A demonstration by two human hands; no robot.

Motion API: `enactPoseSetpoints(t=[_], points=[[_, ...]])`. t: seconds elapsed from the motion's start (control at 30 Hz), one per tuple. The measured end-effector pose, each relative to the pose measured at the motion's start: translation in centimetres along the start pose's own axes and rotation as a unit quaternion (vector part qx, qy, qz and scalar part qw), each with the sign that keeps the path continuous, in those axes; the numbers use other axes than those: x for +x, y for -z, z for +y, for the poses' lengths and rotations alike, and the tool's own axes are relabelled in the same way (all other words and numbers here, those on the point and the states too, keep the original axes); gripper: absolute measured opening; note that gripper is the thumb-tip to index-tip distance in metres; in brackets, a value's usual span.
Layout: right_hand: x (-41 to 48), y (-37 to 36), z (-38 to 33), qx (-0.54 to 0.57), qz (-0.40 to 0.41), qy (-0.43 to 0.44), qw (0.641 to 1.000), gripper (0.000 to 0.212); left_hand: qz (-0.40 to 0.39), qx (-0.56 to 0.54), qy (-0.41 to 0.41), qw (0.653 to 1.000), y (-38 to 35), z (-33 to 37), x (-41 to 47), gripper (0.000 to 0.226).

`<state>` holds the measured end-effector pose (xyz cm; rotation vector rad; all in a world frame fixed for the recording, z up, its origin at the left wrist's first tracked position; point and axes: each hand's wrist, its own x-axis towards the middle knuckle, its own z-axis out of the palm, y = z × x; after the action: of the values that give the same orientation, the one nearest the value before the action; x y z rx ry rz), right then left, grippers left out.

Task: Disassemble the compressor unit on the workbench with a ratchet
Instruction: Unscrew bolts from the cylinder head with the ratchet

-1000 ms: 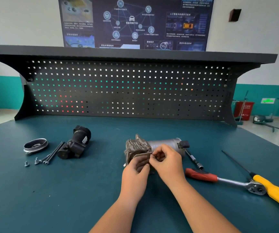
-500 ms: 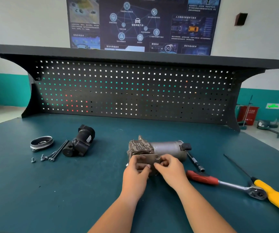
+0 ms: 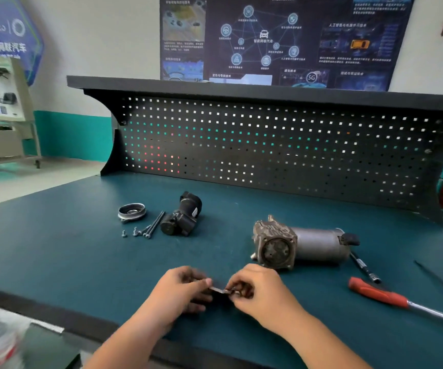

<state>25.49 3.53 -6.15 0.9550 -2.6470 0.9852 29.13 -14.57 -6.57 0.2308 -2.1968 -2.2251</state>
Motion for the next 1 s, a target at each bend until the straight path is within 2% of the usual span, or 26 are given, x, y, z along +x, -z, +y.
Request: enactPoseSetpoints(t=[0.07, 0.13, 0.2, 0.3, 0.37, 0.4, 0.53, 0.6, 0.7, 0.73, 0.77, 0.83, 0.87, 1.0], points=[[2.4, -2.1, -1.9, 0.043, -0.006, 0.011, 0.999, 0.010, 0.033, 0.059, 0.003, 0.998, 4.7, -0.1, -0.4, 0.005], [5.1, -4.0, -3.6, 0.108, 0.016, -0.007, 0.994, 0.019, 0.065, 0.155, -0.009, 0.986, 9.4, -0.1, -0.7, 0.010], [8.2, -5.7, -5.0, 0.180, 0.028, -0.048, 0.982, 0.026, 0.107, 0.279, -0.047, 0.953, 13.5, 0.0, -0.4, 0.017], [12.7, -8.5, -6.5, 0.230, 0.021, -0.103, 0.967, 0.016, 0.170, 0.424, -0.095, 0.884, 17.4, 0.2, 1.1, 0.037], [15.4, -10.3, -7.3, 0.254, 0.019, -0.132, 0.958, 0.004, 0.193, 0.449, -0.107, 0.866, 18.9, 0.1, 2.5, 0.055], [16.6, -11.0, -7.5, 0.260, 0.024, -0.142, 0.955, 0.008, 0.193, 0.460, -0.110, 0.860, 19.4, 0.1, 3.2, 0.061], [21.1, -12.9, -7.4, 0.299, 0.079, -0.180, 0.934, 0.017, 0.165, 0.490, -0.139, 0.844, 20.4, -0.7, 5.3, 0.057], [22.8, -13.6, -7.3, 0.371, 0.096, -0.213, 0.899, 0.016, 0.155, 0.512, -0.149, 0.831, 20.7, -1.4, 6.0, 0.052], [24.7, -14.6, -7.3, 0.466, 0.090, -0.235, 0.848, 0.010, 0.146, 0.579, -0.125, 0.792, 20.7, -1.9, 6.6, 0.050], [25.1, -14.9, -7.3, 0.464, 0.087, -0.223, 0.853, 0.007, 0.146, 0.591, -0.119, 0.785, 20.7, -2.0, 6.8, 0.051], [25.5, -15.2, -7.3, 0.427, 0.085, -0.201, 0.877, 0.006, 0.146, 0.599, -0.115, 0.779, 20.6, -2.1, 6.9, 0.052], [26.1, -15.6, -7.2, 0.264, 0.082, -0.141, 0.951, 0.006, 0.147, 0.608, -0.119, 0.771, 20.6, -2.3, 6.9, 0.056], [26.3, -15.8, -7.2, 0.183, 0.079, -0.113, 0.973, 0.006, 0.149, 0.613, -0.122, 0.767, 20.6, -2.4, 6.9, 0.057], [27.1, -16.4, -7.4, -0.013, 0.043, -0.082, 0.996, 0.011, 0.152, 0.624, -0.133, 0.755, 20.5, -2.5, 6.9, 0.058]])
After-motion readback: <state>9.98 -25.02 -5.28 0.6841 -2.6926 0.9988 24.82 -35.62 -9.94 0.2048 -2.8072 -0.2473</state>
